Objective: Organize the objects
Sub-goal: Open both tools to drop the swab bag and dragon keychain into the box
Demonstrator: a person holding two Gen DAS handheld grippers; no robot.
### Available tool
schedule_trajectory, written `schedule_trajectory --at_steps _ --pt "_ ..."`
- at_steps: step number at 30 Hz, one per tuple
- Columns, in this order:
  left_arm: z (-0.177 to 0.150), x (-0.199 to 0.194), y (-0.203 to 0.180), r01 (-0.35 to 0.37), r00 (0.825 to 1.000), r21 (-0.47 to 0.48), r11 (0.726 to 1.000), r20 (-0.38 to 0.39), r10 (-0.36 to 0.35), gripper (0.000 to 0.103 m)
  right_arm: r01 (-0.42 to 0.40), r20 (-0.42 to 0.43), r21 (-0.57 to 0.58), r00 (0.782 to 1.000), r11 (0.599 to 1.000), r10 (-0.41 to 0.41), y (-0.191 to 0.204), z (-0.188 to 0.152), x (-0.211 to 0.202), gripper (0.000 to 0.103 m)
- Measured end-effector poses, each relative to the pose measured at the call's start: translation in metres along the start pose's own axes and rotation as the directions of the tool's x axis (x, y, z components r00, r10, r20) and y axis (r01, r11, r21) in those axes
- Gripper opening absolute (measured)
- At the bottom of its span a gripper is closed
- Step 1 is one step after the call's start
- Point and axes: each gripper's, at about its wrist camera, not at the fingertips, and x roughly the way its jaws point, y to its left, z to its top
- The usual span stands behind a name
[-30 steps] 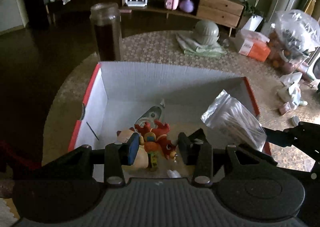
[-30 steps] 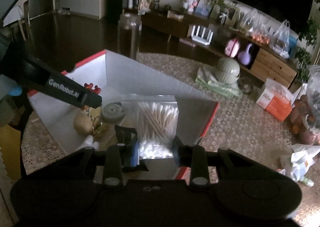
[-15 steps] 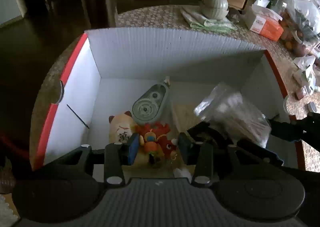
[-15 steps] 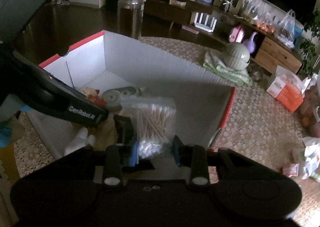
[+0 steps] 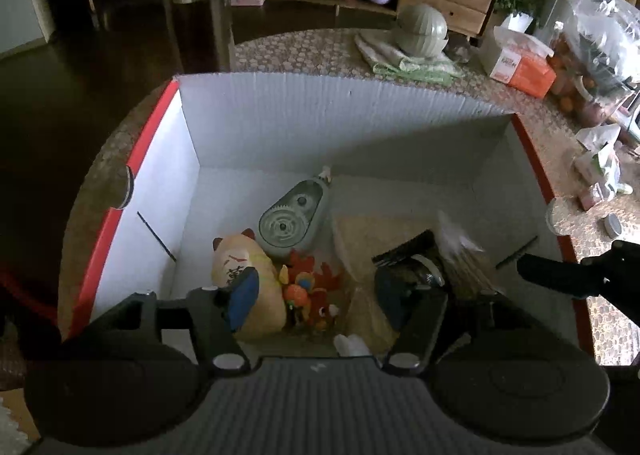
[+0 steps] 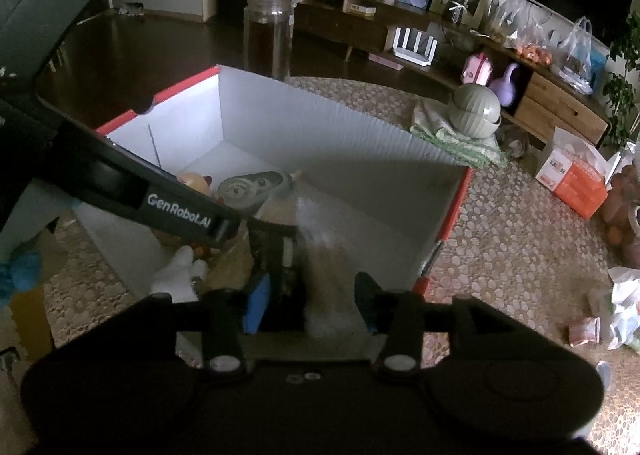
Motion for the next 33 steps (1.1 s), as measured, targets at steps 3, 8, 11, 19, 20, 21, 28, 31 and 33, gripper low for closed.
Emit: schedule_trajectory --at_steps 3,8,11,19,20,21,28,31,33 --pt "-0.002 -0.01 0.0 0.003 1.0 0.002 1.0 0.012 -0.003 0.063 -0.008 0.022 0.01 1.0 1.0 0.008 0.0 -0.002 -0.012 0.056" --pt "-0.007 -0.032 -0.001 0.005 0.999 0.009 1.0 0.044 -0.005 0.063 -0.006 0.058 0.029 0.998 1.0 0.004 0.001 -0.004 -0.035 0.063" --pt "-0.01 -0.047 0.001 0.018 0.998 -0.001 1.0 0.064 -0.018 0.065 -0.001 0.074 0.04 0.997 0.999 -0.002 0.003 -0.006 -0.05 0.063" --pt "-0.023 -0.081 -0.001 0.022 0.994 -0.006 1.0 0.111 -0.022 0.07 0.019 0.115 0.063 0.993 0.998 -0.026 0.005 -0.014 -0.087 0.064" --pt "-0.025 -0.085 -0.001 0.022 0.993 -0.006 1.0 0.118 -0.022 0.07 0.017 0.123 0.067 0.992 0.998 -0.025 0.005 -0.015 -0.091 0.064" --pt "-0.027 -0.088 -0.001 0.024 0.992 -0.008 1.0 0.123 -0.022 0.07 0.011 0.129 0.072 0.991 0.997 -0.021 0.005 -0.016 -0.095 0.065" --pt "-0.041 -0.101 -0.009 0.029 0.992 -0.018 0.999 0.124 -0.027 0.077 -0.01 0.166 0.092 0.986 0.996 -0.005 0.0 -0.033 -0.123 0.077" --pt "-0.048 -0.105 -0.015 0.035 0.992 -0.025 0.999 0.122 -0.032 0.082 -0.024 0.175 0.104 0.984 0.994 0.005 -0.006 -0.039 -0.131 0.079" --pt "-0.051 -0.106 -0.021 0.041 0.992 -0.02 0.999 0.118 -0.038 0.083 -0.024 0.184 0.114 0.983 0.993 0.003 -0.012 -0.045 -0.135 0.081"
